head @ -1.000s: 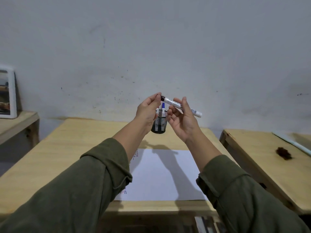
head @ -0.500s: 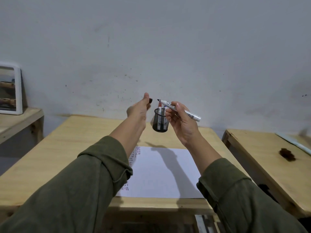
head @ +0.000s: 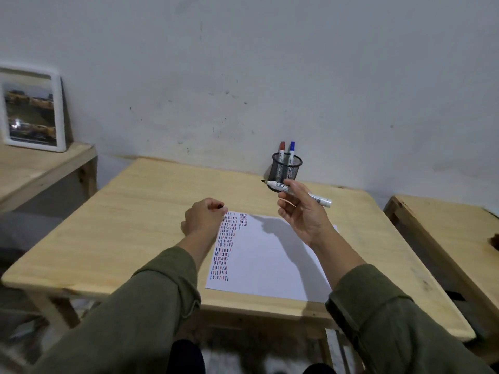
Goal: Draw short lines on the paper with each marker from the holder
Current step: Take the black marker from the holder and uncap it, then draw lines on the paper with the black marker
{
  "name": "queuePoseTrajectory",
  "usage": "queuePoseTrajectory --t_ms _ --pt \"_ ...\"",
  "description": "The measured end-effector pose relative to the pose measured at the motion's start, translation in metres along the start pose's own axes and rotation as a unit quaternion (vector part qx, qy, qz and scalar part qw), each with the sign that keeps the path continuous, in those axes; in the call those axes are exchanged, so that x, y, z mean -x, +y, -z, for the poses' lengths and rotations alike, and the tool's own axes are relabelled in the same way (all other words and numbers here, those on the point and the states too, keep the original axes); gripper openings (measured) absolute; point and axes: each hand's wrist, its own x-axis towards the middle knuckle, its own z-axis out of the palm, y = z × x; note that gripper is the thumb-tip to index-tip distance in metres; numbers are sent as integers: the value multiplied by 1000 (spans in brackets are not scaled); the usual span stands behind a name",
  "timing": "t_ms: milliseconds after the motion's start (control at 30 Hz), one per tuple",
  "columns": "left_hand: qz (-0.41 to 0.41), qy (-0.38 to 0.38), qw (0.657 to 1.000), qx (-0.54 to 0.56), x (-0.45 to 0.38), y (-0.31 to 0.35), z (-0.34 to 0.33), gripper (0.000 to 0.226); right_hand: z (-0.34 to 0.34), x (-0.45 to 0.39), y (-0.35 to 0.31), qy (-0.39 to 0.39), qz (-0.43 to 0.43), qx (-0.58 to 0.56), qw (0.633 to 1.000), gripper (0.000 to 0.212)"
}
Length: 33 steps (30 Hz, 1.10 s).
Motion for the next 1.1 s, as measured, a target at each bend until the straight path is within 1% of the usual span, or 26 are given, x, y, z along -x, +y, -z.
queuePoseTrajectory --t_ms 100,233,333,433,533,633,700,767,867,1033,1100 --pt "-21 14 998 -61 -1 -6 -2 18 3 -2 11 12 -24 25 999 21" --pt "-37 30 996 -76 -4 -13 -8 18 6 -6 22 24 -40 40 998 24" --pt "-44 48 995 -71 -9 -19 -10 18 7 -9 27 27 -45 39 998 19" --pt "-43 52 995 -78 -11 -20 -11 21 7 -12 32 40 -52 33 997 8" --pt "-56 26 994 -86 -10 -21 -10 38 8 -15 39 58 -52 28 997 1" --pt "-78 -14 993 -88 -10 -27 -2 60 8 -18 47 75 -43 39 996 11" --pt "-102 -33 984 -143 -8 -33 6 73 8 -19 51 83 -50 51 994 15" --pt "-123 -31 967 -220 -5 -39 12 81 8 -20 54 92 -62 58 992 13" --pt "-147 -23 958 -247 -2 -45 13 85 2 -19 56 92 -73 71 991 6" --pt "-151 -23 958 -243 -3 -46 11 85 -10 -11 62 80 -44 116 989 10" --pt "-152 -22 958 -242 -3 -46 12 85 -10 -9 64 81 -35 153 984 11"
